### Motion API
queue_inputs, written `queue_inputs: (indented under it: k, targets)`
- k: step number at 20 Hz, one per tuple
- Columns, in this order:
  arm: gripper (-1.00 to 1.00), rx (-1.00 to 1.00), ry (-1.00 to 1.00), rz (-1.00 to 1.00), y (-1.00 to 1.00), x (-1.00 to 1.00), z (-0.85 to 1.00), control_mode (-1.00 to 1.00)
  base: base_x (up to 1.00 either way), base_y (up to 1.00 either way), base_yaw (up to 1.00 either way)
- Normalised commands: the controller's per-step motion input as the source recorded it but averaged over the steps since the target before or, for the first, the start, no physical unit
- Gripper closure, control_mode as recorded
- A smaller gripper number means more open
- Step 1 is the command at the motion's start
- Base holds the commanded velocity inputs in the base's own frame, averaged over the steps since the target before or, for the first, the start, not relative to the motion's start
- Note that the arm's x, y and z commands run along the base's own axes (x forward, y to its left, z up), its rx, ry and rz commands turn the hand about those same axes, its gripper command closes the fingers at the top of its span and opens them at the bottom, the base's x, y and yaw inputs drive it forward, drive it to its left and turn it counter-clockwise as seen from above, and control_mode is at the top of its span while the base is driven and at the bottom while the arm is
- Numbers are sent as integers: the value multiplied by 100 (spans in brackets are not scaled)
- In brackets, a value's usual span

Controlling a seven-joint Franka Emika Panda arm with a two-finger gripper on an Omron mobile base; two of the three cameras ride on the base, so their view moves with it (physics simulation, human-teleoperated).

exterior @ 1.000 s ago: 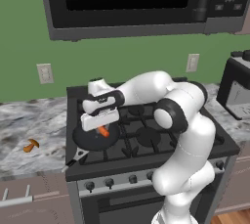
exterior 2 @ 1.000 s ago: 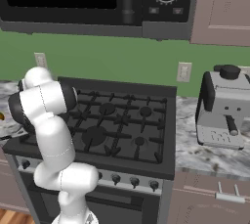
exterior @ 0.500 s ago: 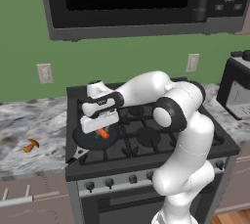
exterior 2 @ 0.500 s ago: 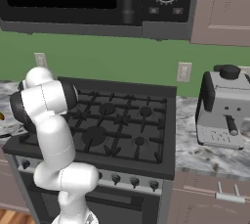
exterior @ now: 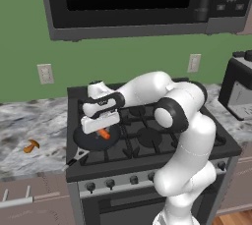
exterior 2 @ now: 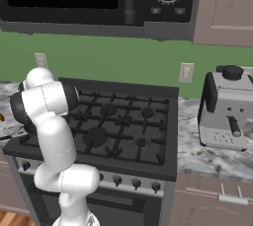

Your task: Put the mushroom and carrot in the pan. Then turn on the front left burner and set the heat to medium.

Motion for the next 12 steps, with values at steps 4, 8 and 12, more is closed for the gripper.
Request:
queue_inputs:
  k: [4, 8, 12]
  targets:
    - [-100, 0, 0, 0, 0, 0, 0, -100, 0, 0, 0]
    - [-100, 0, 0, 0, -13, 0, 6, -100, 0, 0, 0]
    - [-100, 0, 0, 0, -2, -28, 40, -100, 0, 0, 0]
